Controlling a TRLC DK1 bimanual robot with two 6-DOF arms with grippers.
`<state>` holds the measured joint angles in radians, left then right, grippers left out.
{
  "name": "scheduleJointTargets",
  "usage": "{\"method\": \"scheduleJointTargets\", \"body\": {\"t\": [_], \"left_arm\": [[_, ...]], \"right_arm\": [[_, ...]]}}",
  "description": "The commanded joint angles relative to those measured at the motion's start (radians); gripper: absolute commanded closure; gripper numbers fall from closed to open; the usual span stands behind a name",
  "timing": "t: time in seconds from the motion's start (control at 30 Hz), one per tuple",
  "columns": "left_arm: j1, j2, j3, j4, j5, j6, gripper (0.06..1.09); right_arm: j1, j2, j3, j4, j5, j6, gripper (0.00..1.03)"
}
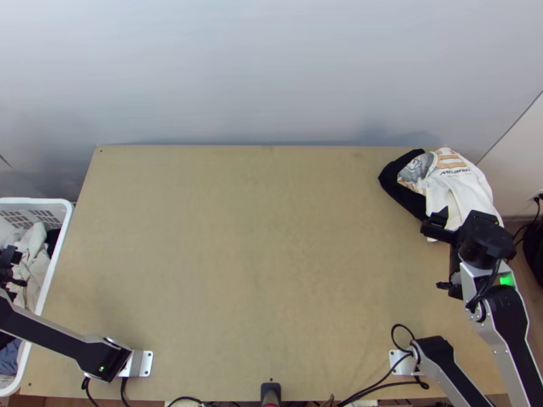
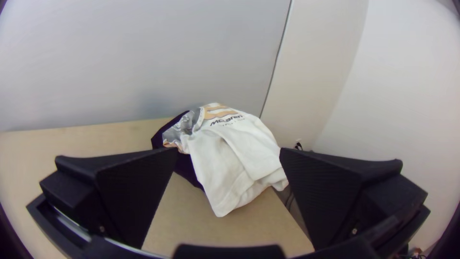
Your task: Fold the t-shirt
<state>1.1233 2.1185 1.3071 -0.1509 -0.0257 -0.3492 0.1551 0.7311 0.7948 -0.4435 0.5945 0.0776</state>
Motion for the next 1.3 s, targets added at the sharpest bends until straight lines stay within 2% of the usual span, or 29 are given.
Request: {"method": "scheduleJointTargets", "body": {"t": [0.0,0.27,0.3,0.43,0.53,0.6,0.63,0.77,0.87,1.03,1.27], "left_arm": [[0.009,0.170,0.123,-0.015,0.000,-0.024,0.11],[0.015,0.282,0.204,-0.085,0.000,-0.040,0.11],[0.016,0.288,0.207,-0.090,0.000,-0.040,0.16],[0.023,0.305,0.213,-0.088,0.000,-0.024,0.43],[0.026,0.311,0.213,-0.079,-0.002,0.007,0.74],[0.035,0.316,0.218,-0.085,0.006,0.010,0.98],[0.038,0.316,0.222,-0.090,0.035,0.019,1.02],[0.040,0.270,0.224,-0.144,0.058,0.023,1.05],[0.040,0.201,0.216,-0.164,0.122,0.009,1.05],[0.040,0.037,0.213,-0.246,0.279,-0.014,1.05],[0.001,-0.307,0.213,-0.349,0.409,-0.024,1.05]], "right_arm": [[0.000,0.004,-0.012,-0.009,0.010,-0.018,0.04],[0.000,0.002,-0.037,-0.008,0.019,-0.041,0.05],[0.000,0.002,-0.042,-0.008,0.019,-0.041,0.05],[0.000,0.002,-0.045,-0.004,0.019,-0.041,0.05],[0.000,0.002,-0.045,-0.003,0.019,-0.041,0.05],[0.000,0.002,-0.045,-0.003,0.019,-0.041,0.05],[0.000,0.002,-0.045,-0.003,0.019,-0.041,0.05],[0.000,0.001,-0.045,-0.003,0.019,-0.041,0.05],[0.000,-0.002,-0.042,-0.003,0.019,-0.041,0.05],[0.000,-0.006,-0.039,-0.003,0.019,-0.041,0.05],[-0.003,-0.009,-0.020,0.017,0.019,-0.039,0.05]]}}
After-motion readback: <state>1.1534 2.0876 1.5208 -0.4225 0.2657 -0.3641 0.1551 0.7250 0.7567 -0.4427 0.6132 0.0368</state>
